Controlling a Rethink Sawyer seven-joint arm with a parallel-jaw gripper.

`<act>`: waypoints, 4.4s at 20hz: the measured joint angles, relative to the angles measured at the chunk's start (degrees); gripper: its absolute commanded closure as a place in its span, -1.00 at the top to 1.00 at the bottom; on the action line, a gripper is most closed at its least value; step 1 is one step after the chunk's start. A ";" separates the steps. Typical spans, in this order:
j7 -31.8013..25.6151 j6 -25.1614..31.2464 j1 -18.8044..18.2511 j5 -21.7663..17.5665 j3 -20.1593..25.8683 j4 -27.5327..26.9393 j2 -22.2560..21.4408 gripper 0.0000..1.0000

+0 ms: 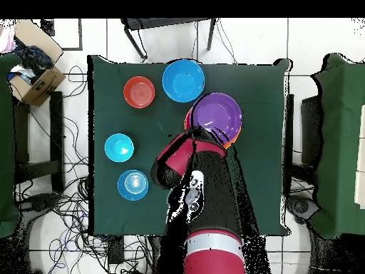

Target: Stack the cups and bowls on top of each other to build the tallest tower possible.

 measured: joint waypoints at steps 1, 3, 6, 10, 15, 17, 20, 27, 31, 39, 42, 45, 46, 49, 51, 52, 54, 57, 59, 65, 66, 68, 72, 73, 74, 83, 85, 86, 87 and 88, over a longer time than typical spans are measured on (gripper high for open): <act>0.00 -0.01 1.08 -0.25 -0.99 -0.36 0.81 -1.00; 0.01 0.00 3.94 -0.69 -3.46 -1.13 2.83 -1.00; 0.02 -0.01 6.26 -1.06 -5.40 -1.77 4.30 -1.00; 0.42 -0.16 9.91 -1.25 -9.02 -3.06 6.66 -1.00; 1.64 -3.04 12.83 -1.23 -13.22 -4.28 9.15 -1.00; 3.38 -7.40 14.00 -0.38 -16.46 -4.69 10.86 -1.00; 5.13 -11.71 14.46 1.42 -19.10 -4.92 12.11 -1.00; 7.72 -22.56 14.27 7.76 -24.25 -5.10 13.84 -1.00; 7.75 -25.87 12.92 10.34 -24.82 -5.10 13.84 -1.00; 7.75 -26.28 11.91 10.93 -24.82 -5.09 13.84 -1.00; 7.75 -26.28 11.88 10.93 -24.82 -5.09 13.84 -1.00; 7.75 -26.28 11.90 10.93 -24.83 -5.09 13.86 -1.00; 7.75 -26.28 11.90 10.89 -24.82 -5.09 13.85 -1.00; 7.75 -26.28 11.91 10.77 -24.79 -5.09 13.85 -1.00; 7.75 -26.27 11.90 10.44 -24.67 -5.09 13.81 -1.00; 7.75 -26.27 11.91 10.40 -24.65 -5.09 13.81 -1.00; 7.75 -26.27 11.90 10.40 -24.63 -5.09 13.81 -1.00; 7.75 -26.27 11.97 10.39 -24.61 -5.09 13.81 -1.00; 7.75 -26.27 12.12 10.39 -24.60 -5.09 13.81 -1.00; 7.75 -26.27 12.68 10.39 -24.58 -5.09 13.80 -1.00; 7.75 -26.27 12.78 10.39 -24.50 -5.09 13.80 -1.00; 7.75 -26.27 12.86 10.39 -24.41 -5.08 13.80 -1.00; 7.75 -26.27 13.20 10.46 -24.40 -5.08 13.81 -1.00; 7.75 -26.27 13.29 10.55 -24.40 -5.08 13.82 -1.00; 7.75 -26.27 13.40 10.74 -24.40 -5.07 13.83 -1.00; 7.75 -27.95 14.90 16.12 -25.03 -4.95 15.16 -1.00; 7.75 -28.67 14.90 16.88 -25.04 -4.91 15.36 -1.00; 7.75 -29.32 14.90 17.79 -25.13 -4.86 15.64 -1.00; 7.75 -29.46 14.90 18.03 -25.17 -4.85 15.72 -1.00; 7.75 -29.60 14.90 18.27 -25.20 -4.84 15.80 -1.00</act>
